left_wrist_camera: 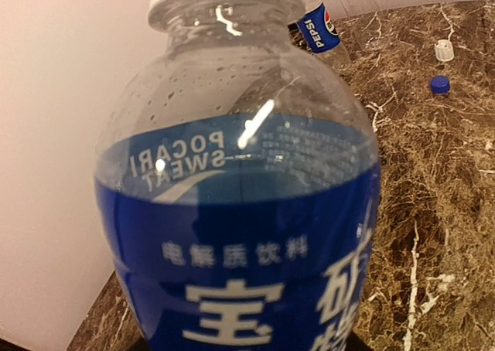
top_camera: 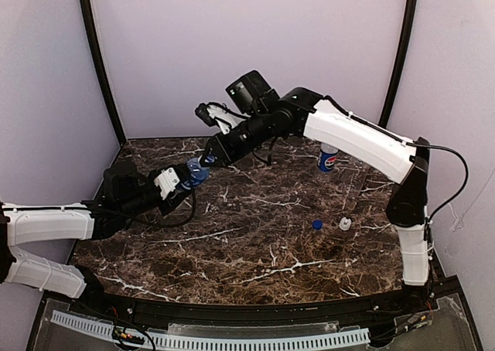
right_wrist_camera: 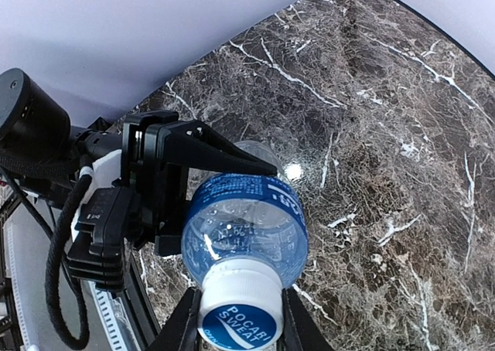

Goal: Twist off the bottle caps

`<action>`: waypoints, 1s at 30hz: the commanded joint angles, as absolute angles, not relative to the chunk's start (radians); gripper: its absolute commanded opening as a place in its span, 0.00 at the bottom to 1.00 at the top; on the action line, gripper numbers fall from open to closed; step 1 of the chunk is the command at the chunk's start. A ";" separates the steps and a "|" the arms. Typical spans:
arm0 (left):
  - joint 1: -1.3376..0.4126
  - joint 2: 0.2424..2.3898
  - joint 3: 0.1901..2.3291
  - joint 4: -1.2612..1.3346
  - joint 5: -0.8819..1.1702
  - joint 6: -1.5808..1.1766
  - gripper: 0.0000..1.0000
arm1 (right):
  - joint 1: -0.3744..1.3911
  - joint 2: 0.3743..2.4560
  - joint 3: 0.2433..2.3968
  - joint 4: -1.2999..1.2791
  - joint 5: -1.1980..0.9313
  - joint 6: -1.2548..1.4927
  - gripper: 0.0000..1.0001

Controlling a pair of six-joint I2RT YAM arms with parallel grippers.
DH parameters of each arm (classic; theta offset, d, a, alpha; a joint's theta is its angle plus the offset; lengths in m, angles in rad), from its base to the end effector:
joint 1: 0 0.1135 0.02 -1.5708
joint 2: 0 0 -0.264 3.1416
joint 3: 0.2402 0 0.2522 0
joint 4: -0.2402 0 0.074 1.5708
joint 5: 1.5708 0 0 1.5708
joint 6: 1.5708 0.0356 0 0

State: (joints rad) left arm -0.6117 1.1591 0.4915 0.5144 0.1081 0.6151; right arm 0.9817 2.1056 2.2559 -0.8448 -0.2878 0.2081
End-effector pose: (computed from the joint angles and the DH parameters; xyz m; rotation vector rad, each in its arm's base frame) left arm 0.2041 -0.1478 0.2342 1.0567 1.3621 -0.0907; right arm 0.2532 0.3971 0.3674 -1.0602 2.1693 0.9216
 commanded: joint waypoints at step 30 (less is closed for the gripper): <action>-0.640 1.119 0.476 0.393 0.692 0.381 0.33 | 1.124 1.713 1.605 -0.467 -0.155 -1.282 0.68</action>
State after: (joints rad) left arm -0.6361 1.1423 0.4702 0.3058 0.7261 0.4118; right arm 1.1160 1.7950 1.6752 -0.6670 -0.2283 -1.3781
